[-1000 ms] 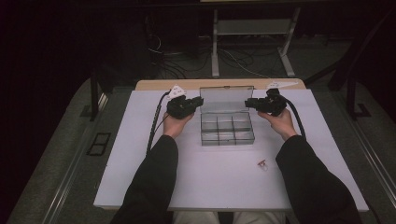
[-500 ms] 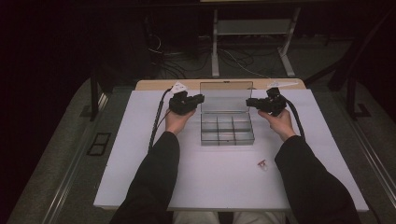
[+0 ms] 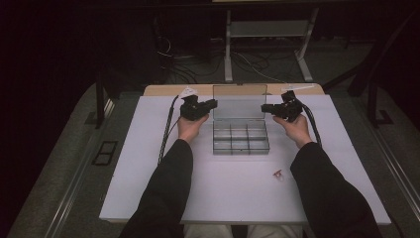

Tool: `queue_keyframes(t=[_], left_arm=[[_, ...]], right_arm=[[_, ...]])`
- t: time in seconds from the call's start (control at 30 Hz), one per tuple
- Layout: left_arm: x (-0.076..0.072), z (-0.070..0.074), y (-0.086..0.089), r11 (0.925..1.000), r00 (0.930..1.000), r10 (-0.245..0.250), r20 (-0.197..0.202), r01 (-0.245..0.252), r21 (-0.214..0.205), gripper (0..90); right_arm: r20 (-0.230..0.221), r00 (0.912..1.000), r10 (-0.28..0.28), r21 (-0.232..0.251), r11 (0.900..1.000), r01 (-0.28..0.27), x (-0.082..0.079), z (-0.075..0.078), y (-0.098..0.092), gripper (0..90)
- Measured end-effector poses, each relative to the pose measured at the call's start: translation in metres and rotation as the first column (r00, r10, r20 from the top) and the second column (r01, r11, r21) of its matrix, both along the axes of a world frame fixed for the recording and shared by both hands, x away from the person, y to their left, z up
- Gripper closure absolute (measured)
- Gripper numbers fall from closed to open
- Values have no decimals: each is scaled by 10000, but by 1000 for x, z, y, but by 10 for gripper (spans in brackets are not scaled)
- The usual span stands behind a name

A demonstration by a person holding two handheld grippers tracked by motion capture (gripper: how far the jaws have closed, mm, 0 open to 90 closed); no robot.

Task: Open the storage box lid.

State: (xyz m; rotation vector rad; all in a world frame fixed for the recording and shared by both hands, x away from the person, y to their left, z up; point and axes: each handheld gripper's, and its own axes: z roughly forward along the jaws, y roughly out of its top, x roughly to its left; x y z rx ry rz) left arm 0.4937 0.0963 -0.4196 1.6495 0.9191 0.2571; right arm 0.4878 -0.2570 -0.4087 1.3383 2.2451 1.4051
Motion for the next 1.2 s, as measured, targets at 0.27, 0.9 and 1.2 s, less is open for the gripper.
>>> queue_keyframes(t=[0.27, 0.9, 1.2], left_arm=[[4, -6, 0, 9989, 9993, 149, -337, -164, -430, 777], [11, -20, -2, 9976, 9914, 339, -1266, -411, -550, 722], [13, -26, -1, 9967, 9845, 358, -1718, -477, -661, 696]], right_arm=[[-204, 9996, -195, 122, 9997, 197, 4, -3, 1, 784], [-736, 9955, -605, 201, 9979, 621, 9, -12, 4, 735], [-1200, 9907, -640, 358, 9970, 687, 11, -17, 4, 715]])
